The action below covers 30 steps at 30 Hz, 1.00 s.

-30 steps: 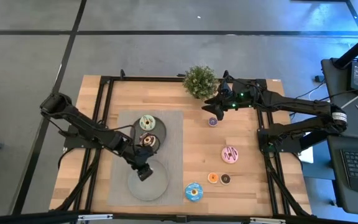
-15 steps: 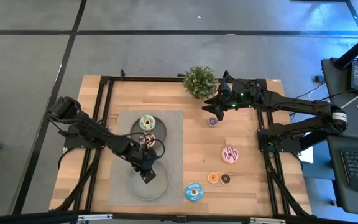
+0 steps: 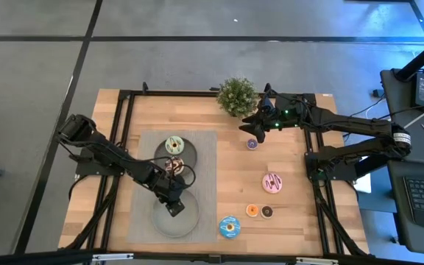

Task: Pick & Place donuts
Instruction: Put the small brown donut on the gray plate

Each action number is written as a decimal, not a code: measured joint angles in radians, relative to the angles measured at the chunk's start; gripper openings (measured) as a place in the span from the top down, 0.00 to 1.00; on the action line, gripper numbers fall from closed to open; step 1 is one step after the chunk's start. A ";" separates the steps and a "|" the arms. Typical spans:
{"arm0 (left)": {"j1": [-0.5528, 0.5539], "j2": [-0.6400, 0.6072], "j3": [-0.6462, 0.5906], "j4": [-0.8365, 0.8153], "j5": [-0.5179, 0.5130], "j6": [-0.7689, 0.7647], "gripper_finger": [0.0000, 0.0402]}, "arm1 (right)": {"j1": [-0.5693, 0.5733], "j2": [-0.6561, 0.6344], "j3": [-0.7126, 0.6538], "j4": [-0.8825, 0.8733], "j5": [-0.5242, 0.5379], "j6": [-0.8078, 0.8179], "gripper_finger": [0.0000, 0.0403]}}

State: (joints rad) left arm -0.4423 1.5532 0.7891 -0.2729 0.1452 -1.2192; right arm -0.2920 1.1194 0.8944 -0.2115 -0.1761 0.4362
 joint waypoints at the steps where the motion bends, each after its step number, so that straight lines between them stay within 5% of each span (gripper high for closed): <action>1: 0.000 0.000 0.000 0.000 0.000 0.000 0.79 | 0.000 0.000 0.000 0.000 0.000 0.000 0.42; 20: 0.000 0.000 0.000 -0.128 0.019 -0.041 0.57 | 0.000 0.000 0.000 0.000 0.000 0.000 0.42; 30: 0.038 0.000 0.000 -0.229 0.212 -0.015 0.57 | 0.000 0.000 0.000 0.001 0.000 -0.004 0.42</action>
State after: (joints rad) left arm -0.4042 1.5532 0.7891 -0.5017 0.3570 -1.2347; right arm -0.2919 1.1194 0.8944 -0.2104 -0.1761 0.4324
